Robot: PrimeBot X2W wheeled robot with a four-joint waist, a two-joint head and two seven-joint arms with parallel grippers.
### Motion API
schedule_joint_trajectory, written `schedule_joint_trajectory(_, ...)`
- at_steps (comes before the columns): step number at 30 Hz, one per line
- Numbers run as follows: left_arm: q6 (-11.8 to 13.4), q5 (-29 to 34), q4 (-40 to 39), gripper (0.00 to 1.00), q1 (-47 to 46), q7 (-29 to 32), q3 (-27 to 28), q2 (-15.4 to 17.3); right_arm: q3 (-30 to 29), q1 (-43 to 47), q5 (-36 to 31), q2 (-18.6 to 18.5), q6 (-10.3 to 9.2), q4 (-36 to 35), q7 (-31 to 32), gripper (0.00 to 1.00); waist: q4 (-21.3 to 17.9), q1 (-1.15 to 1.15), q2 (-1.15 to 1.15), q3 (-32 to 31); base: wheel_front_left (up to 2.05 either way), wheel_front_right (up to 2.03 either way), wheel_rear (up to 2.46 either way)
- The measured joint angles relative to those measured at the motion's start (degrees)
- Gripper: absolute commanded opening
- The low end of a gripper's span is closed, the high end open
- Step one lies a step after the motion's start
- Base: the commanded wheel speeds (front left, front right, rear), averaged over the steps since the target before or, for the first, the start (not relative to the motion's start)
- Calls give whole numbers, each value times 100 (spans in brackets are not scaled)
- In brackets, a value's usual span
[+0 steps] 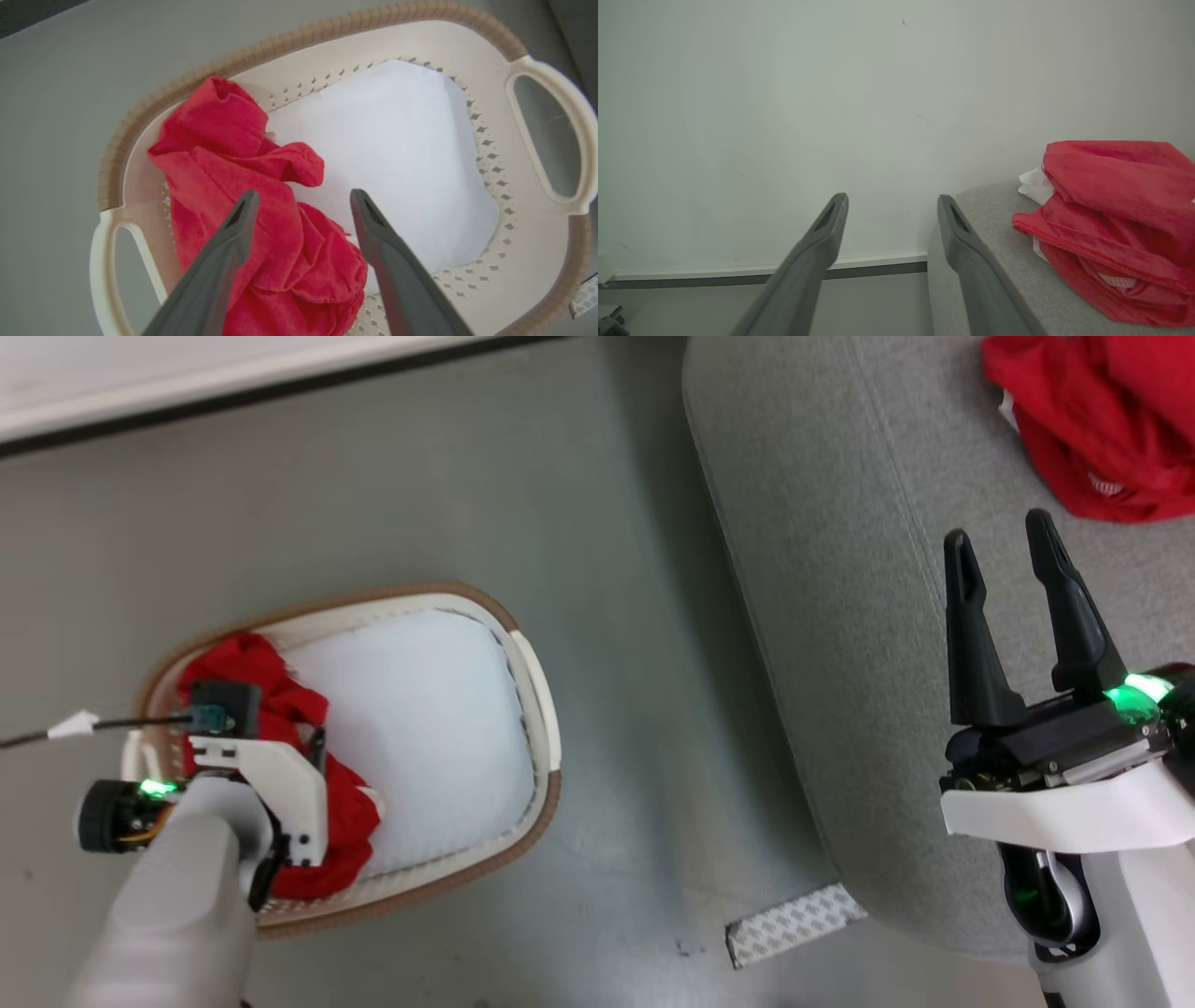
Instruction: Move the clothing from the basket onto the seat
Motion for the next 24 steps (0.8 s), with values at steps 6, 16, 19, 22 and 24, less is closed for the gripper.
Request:
schedule_joint_trajectory(6, -54, 536, 442, 100, -353, 345, -567, 327, -35, -127, 1, 137, 0, -26, 0, 100, -205, 0, 0, 494, 0, 0, 0)
schedule_joint_trajectory(16, -350, 1202, 689, 100, -725, 815, -1568, 883, -2, -309, 58, 357, 0, -29, 0, 100, -571, -1, 0, 1071, 0, 0, 0)
schedule_joint_trajectory(19, -354, 1228, 750, 100, -782, 992, -1876, 915, 36, -316, 78, 396, 0, -21, 0, 100, -679, -1, 0, 1221, 0, 0, 0)
schedule_joint_trajectory(22, -359, 1093, 780, 100, -815, 1143, -2180, 911, 47, -337, 104, 415, 0, -19, 0, 100, -776, -1, 0, 1357, 0, 0, 0)
schedule_joint_trajectory(24, -359, 987, 789, 100, -867, 1188, -2338, 956, 59, -357, 104, 430, 0, -11, 0, 100, -830, -1, 0, 1439, 0, 0, 0)
